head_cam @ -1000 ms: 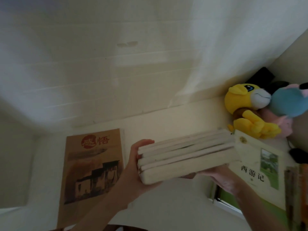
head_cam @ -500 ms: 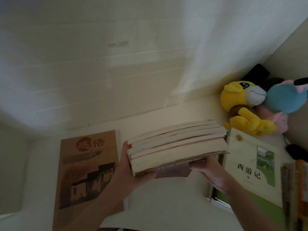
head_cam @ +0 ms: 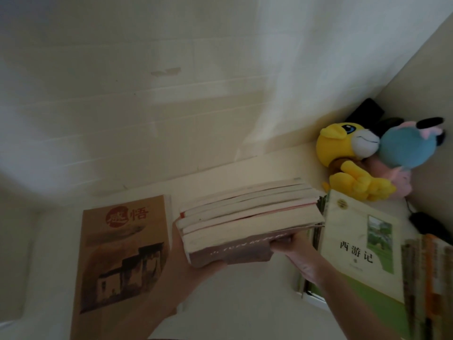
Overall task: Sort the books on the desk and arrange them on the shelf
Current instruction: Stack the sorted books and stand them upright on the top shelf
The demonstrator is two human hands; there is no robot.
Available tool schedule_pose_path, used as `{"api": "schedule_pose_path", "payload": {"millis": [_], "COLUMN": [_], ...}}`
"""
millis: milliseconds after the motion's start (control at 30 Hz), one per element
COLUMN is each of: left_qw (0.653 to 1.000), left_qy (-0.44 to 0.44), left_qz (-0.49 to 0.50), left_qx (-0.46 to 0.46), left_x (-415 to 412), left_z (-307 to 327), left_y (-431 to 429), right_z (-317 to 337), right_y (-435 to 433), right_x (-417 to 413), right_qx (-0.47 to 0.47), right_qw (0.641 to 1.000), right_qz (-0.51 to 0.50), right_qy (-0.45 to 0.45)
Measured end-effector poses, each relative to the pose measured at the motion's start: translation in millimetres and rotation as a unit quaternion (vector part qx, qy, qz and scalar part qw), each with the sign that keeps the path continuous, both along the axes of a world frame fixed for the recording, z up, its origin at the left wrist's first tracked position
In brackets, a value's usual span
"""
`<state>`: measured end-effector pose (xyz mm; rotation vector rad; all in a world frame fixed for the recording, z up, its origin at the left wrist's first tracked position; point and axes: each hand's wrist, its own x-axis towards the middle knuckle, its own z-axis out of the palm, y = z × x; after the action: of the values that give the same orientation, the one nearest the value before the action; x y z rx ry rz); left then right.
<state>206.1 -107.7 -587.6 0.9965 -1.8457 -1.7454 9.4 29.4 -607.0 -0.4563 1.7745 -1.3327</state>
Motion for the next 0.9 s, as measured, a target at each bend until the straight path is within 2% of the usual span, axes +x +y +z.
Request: {"api": "schedule_pose_path", "payload": {"millis": [233, 300, 467, 567, 667, 900], "left_qw": [0.998, 0.998, 0.998, 0.994, 0.991, 0.991], "left_qy": [-0.009, -0.022, -0.06, -0.104, -0.113, -0.087], "left_qz": [0.053, 0.051, -0.006, -0.035, -0.046, -0.004], "left_qx": [-0.037, -0.021, 0.016, 0.019, -0.054, -0.099], "left_x": [-10.0, -11.5, -4.5, 1.5, -1.3, -2.5], "left_z": [-9.1, -8.7, -6.6, -5.0, 4.9, 26.8], "left_y": [-3.9, -7.0, -15.8, -22.2, -23.5, -35.3], "right_z": [-1.8, -2.4, 4.2, 6.0, 6.5, 32.2], "right_y": [-3.7, -0.8, 11.0, 11.2, 6.7, -1.3], "right_x": [2.8, 1.7, -13.8, -15.4, -12.8, -21.5], "right_qx": [-0.025, -0.019, 0.011, 0.014, 0.013, -0.028], "right_qw": [1.0, 1.0, 0.997, 0.996, 0.996, 0.993], "right_qz": [-0.014, 0.001, 0.074, 0.061, 0.033, 0.055], "right_qy": [-0.012, -0.005, 0.016, 0.064, 0.087, 0.102]}}
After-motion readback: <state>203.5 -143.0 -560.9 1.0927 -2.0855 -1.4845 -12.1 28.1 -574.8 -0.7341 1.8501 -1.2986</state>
